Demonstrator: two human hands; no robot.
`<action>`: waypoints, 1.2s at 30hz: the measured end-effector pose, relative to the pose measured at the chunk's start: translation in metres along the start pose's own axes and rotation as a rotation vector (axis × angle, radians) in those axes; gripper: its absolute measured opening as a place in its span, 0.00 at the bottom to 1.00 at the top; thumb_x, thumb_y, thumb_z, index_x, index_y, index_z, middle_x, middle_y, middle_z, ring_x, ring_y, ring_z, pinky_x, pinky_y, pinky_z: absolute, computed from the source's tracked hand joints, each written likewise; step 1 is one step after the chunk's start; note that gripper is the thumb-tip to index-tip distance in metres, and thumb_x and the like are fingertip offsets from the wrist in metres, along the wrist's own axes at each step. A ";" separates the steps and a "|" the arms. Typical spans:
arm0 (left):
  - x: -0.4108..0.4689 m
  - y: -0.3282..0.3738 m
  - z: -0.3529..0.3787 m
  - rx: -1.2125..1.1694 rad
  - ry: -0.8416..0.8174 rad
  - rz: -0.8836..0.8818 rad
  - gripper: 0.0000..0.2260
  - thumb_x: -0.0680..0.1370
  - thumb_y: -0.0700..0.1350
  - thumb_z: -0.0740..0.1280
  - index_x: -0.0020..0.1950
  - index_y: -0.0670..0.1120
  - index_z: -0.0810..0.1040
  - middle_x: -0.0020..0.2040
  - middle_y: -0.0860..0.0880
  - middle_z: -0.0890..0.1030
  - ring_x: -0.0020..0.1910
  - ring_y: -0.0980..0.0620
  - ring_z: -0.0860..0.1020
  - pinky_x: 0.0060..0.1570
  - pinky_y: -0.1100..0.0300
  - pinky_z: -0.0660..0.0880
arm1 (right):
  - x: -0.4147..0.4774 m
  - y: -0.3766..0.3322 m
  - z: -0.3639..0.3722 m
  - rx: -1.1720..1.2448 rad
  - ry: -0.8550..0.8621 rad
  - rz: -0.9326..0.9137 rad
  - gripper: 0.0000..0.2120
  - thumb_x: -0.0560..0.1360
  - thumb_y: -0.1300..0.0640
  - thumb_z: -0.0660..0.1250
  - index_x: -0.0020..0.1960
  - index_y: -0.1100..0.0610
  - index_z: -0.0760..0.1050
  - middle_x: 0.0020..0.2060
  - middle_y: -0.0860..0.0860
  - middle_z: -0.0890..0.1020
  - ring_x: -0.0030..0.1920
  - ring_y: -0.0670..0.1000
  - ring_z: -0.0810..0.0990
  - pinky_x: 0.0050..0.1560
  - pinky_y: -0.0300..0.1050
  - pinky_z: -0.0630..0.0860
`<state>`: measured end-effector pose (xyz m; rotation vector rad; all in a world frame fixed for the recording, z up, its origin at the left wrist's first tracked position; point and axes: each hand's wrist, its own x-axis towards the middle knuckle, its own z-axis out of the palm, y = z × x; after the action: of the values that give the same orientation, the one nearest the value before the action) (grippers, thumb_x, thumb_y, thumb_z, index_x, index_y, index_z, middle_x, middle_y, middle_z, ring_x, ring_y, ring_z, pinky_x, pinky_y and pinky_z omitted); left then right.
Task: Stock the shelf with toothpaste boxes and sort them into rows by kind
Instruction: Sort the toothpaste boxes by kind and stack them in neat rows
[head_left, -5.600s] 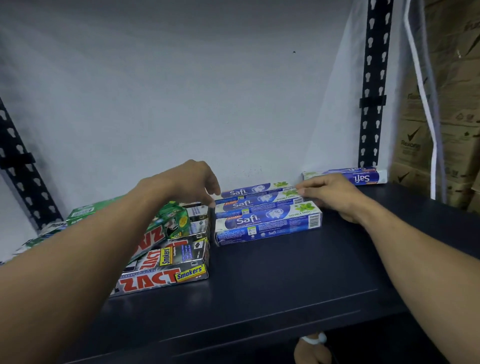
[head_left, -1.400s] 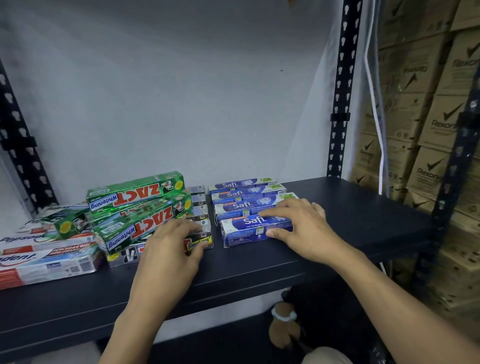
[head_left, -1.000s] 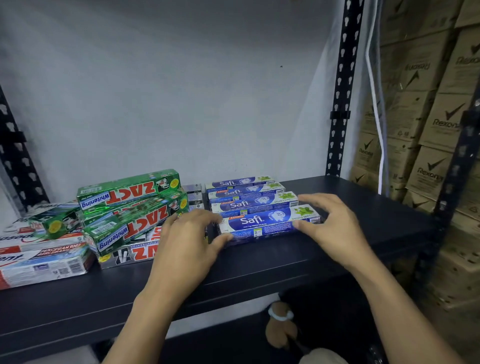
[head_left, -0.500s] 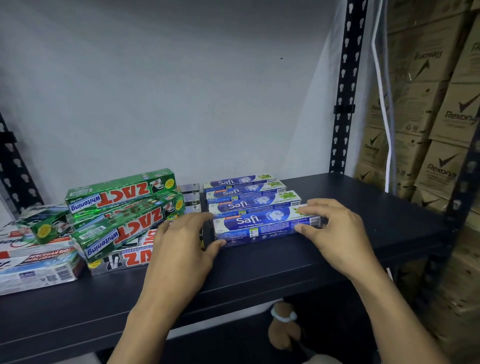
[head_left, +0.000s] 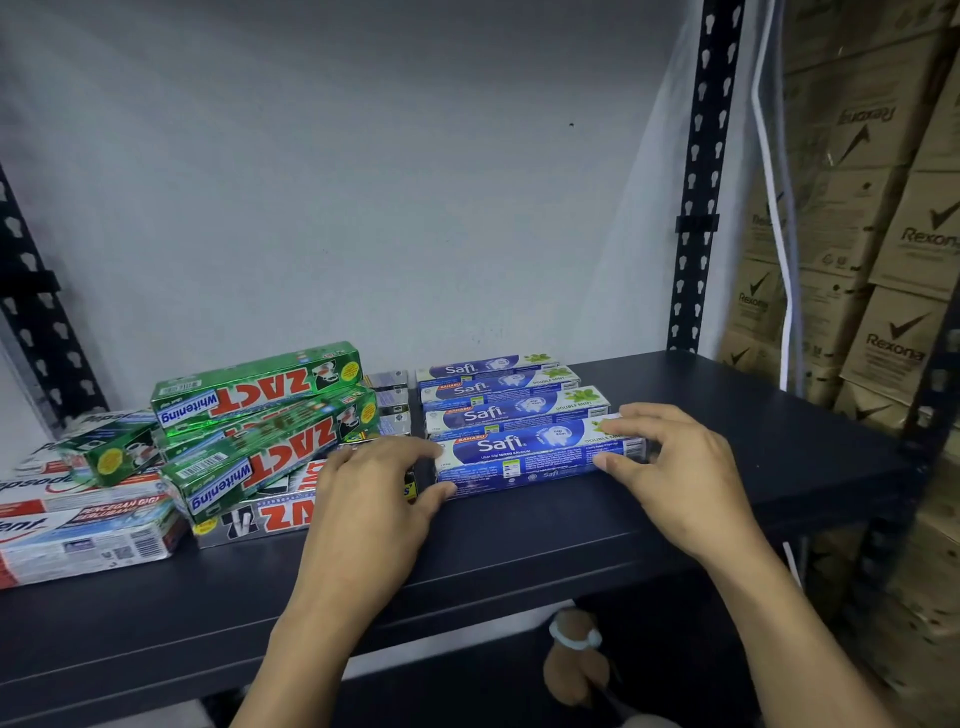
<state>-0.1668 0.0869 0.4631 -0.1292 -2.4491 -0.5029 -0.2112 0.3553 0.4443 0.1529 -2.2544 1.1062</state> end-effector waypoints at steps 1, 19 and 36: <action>0.000 0.000 0.000 0.003 0.001 0.001 0.14 0.73 0.54 0.76 0.58 0.56 0.81 0.56 0.59 0.83 0.55 0.56 0.78 0.65 0.45 0.72 | 0.000 0.000 0.000 -0.001 0.004 0.000 0.15 0.68 0.57 0.80 0.54 0.53 0.86 0.59 0.44 0.81 0.54 0.42 0.77 0.59 0.33 0.68; 0.044 -0.003 -0.030 -0.105 -0.085 0.006 0.09 0.78 0.48 0.72 0.57 0.55 0.83 0.59 0.54 0.82 0.38 0.64 0.79 0.39 0.66 0.71 | 0.077 0.021 -0.012 0.380 -0.136 0.236 0.09 0.74 0.58 0.75 0.52 0.48 0.85 0.49 0.45 0.86 0.54 0.46 0.83 0.55 0.50 0.82; 0.121 -0.021 -0.008 0.231 -0.531 0.196 0.15 0.78 0.51 0.71 0.64 0.52 0.82 0.61 0.54 0.82 0.57 0.56 0.78 0.56 0.57 0.78 | 0.096 0.036 -0.004 0.503 -0.476 0.236 0.13 0.73 0.66 0.74 0.56 0.58 0.84 0.47 0.51 0.88 0.50 0.47 0.86 0.48 0.35 0.81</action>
<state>-0.2631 0.0610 0.5349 -0.4503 -2.9454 -0.0993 -0.2989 0.3966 0.4769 0.3975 -2.3836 1.9227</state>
